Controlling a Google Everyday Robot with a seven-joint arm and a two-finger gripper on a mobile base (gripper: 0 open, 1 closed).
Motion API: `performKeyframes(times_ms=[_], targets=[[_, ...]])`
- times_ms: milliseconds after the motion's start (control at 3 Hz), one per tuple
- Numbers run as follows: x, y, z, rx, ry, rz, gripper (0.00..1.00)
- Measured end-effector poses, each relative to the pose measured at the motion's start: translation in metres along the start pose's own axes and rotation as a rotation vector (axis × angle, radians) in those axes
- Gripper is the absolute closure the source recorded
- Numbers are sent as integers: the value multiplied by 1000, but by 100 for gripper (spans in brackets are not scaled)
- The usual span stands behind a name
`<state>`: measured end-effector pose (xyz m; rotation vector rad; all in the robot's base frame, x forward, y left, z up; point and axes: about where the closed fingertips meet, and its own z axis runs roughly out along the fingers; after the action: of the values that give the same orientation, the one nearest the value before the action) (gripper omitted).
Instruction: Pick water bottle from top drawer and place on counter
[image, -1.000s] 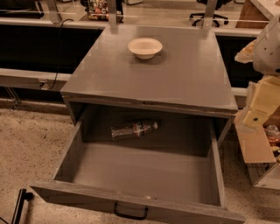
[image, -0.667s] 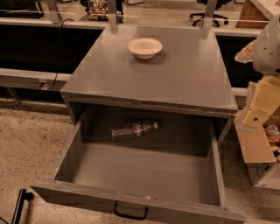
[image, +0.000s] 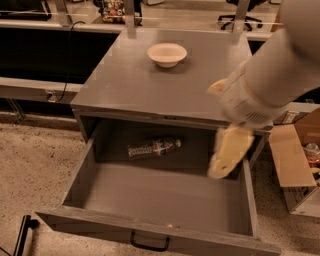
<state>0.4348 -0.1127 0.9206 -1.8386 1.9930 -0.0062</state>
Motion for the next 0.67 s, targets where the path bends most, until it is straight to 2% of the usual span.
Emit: performKeyframes(times_ms=[333,667], targets=[[-37,34,62,-35,-63,-46,0],[-42,37,82,-9,-77,-54,0]])
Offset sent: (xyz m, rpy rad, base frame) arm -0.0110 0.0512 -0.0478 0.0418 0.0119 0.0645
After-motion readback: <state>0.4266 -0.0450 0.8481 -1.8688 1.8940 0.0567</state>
